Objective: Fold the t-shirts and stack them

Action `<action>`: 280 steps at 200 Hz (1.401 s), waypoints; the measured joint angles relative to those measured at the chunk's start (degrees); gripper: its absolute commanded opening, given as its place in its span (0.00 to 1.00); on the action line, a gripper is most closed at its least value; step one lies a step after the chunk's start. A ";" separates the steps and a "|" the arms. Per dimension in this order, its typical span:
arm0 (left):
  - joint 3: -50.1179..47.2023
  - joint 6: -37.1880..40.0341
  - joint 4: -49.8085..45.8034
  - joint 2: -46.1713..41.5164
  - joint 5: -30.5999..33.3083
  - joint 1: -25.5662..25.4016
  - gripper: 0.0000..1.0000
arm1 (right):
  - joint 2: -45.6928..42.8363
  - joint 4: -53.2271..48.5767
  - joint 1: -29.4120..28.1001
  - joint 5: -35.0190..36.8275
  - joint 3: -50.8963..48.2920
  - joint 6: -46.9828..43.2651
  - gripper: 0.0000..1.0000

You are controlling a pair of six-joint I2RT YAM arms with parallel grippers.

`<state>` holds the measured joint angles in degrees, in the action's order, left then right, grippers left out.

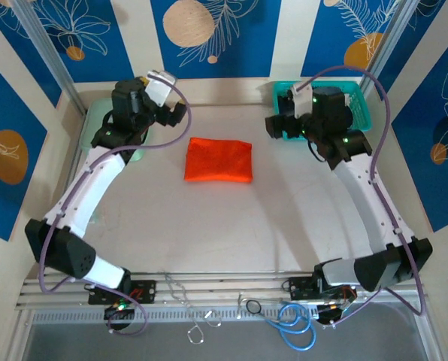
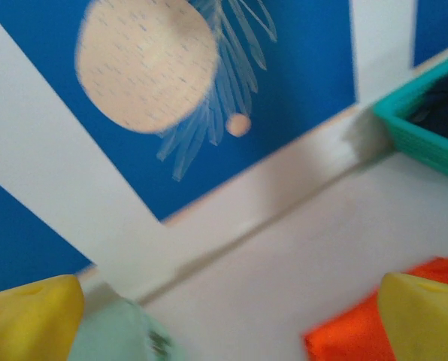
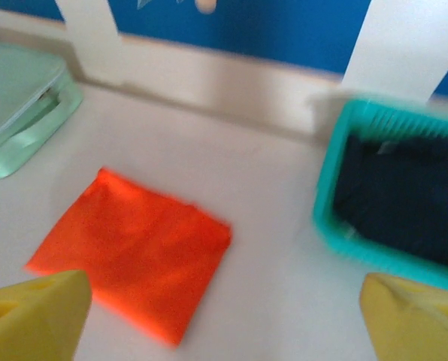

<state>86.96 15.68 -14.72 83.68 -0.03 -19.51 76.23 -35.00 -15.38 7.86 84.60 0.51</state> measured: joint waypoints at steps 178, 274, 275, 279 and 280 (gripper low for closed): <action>-5.81 -28.74 -18.23 23.56 -0.11 -1.53 0.77 | 34.40 -1.64 -4.55 -6.23 -1.57 25.66 0.65; 1.81 -30.88 -14.47 37.46 -2.12 -1.86 0.42 | 49.33 -2.82 -5.51 -5.01 10.80 27.47 0.30; 1.86 -30.82 -14.49 37.53 -2.16 -1.86 0.42 | 49.35 -2.89 -5.49 -5.05 10.88 27.65 0.29; 2.19 -30.73 -14.40 37.97 -2.36 -1.92 0.39 | 49.51 -2.89 -5.42 -5.29 11.23 27.82 0.25; 2.25 -30.86 -14.38 38.07 -2.38 -1.95 0.38 | 49.64 -2.86 -5.42 -5.31 11.45 27.47 0.25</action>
<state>89.21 -15.18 -29.10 121.75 -2.42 -21.45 125.86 -37.87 -20.80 2.55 96.05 27.99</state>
